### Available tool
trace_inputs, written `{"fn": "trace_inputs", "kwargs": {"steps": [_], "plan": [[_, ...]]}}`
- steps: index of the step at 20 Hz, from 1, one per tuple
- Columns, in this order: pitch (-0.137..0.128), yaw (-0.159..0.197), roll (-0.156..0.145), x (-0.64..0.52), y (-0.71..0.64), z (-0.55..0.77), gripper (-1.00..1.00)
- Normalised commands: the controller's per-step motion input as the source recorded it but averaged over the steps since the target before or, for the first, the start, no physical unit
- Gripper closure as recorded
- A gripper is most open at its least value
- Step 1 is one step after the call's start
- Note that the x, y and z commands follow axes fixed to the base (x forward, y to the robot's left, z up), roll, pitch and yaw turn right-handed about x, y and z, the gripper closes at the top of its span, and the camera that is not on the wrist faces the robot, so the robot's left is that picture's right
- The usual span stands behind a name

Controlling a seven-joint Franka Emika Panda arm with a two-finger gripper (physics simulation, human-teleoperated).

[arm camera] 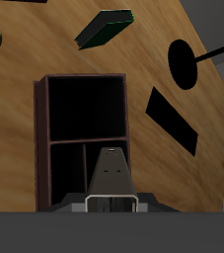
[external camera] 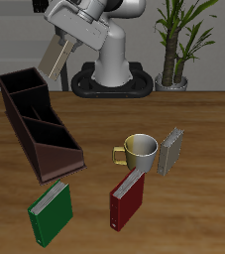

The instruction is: Place the right yellow book into the right desk caddy's back compartment

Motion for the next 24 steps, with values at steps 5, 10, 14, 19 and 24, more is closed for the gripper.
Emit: {"fn": "trace_inputs", "kwargs": {"steps": [5, 10, 14, 19, 24], "plan": [[0.025, -0.029, -0.003, 0.04, -0.07, -0.16, 1.00], [0.023, -0.011, 0.009, 0.04, -0.01, -0.12, 1.00], [0.000, 0.001, 0.009, 0.03, 0.04, -0.06, 1.00], [-0.005, 0.014, 0.009, 0.04, -0.02, -0.09, 1.00], [0.022, -0.023, -0.011, 0.05, -0.07, -0.09, 1.00]]}}
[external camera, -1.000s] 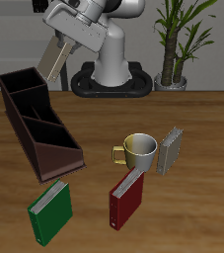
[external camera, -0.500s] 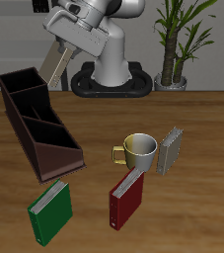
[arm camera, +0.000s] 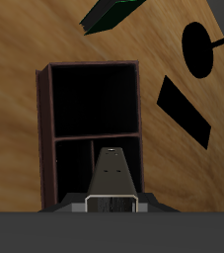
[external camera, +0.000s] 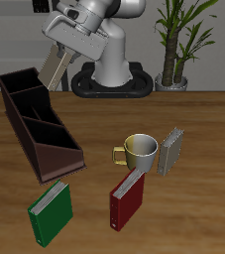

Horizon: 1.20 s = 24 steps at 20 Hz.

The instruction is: Place the right yellow book into the right desk caddy's back compartment

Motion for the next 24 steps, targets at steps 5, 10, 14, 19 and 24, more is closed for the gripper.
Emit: {"fn": "trace_inputs", "kwargs": {"steps": [5, 10, 14, 19, 24], "plan": [[0.032, -0.017, -0.009, 0.03, -0.04, -0.10, 1.00], [0.005, -0.017, -0.002, 0.01, -0.04, -0.07, 1.00], [0.008, -0.021, 0.006, 0.06, 0.00, -0.05, 1.00], [-0.002, -0.005, 0.005, 0.07, -0.01, -0.01, 1.00], [0.003, -0.014, -0.013, 0.14, -0.13, -0.05, 1.00]]}}
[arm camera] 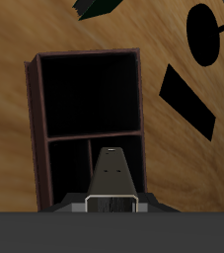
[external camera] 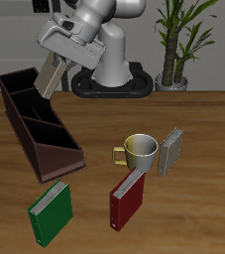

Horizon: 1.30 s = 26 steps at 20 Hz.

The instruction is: Place the right yellow book into the right desk caddy's back compartment

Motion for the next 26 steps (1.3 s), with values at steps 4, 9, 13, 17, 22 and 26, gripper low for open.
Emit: {"fn": "trace_inputs", "kwargs": {"steps": [4, 9, 13, 17, 22, 26], "plan": [[0.017, -0.005, -0.008, 0.05, -0.08, -0.09, 1.00], [0.027, -0.017, 0.005, 0.05, -0.03, -0.11, 1.00], [0.011, 0.001, 0.003, 0.01, 0.01, -0.07, 1.00], [0.032, -0.018, -0.011, 0.11, -0.11, -0.13, 1.00], [0.002, 0.003, -0.004, 0.03, -0.02, -0.09, 1.00], [0.011, -0.010, -0.017, 0.07, -0.12, -0.09, 1.00]]}}
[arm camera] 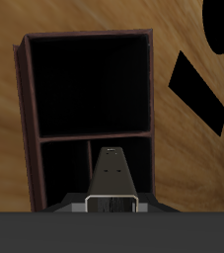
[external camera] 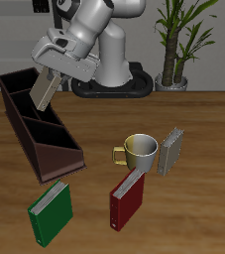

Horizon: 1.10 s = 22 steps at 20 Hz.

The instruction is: Place the right yellow book into the right desk caddy's back compartment

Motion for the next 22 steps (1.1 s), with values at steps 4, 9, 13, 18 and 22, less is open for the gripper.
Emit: {"fn": "trace_inputs", "kwargs": {"steps": [4, 9, 13, 18, 22], "plan": [[0.027, -0.021, -0.021, 0.07, -0.07, -0.11, 1.00], [0.021, -0.008, -0.012, 0.04, -0.06, -0.15, 1.00], [0.022, -0.008, -0.015, 0.11, -0.10, -0.14, 1.00], [0.009, -0.016, -0.015, 0.07, -0.05, -0.07, 1.00], [0.013, -0.014, -0.006, 0.07, -0.06, -0.09, 1.00]]}}
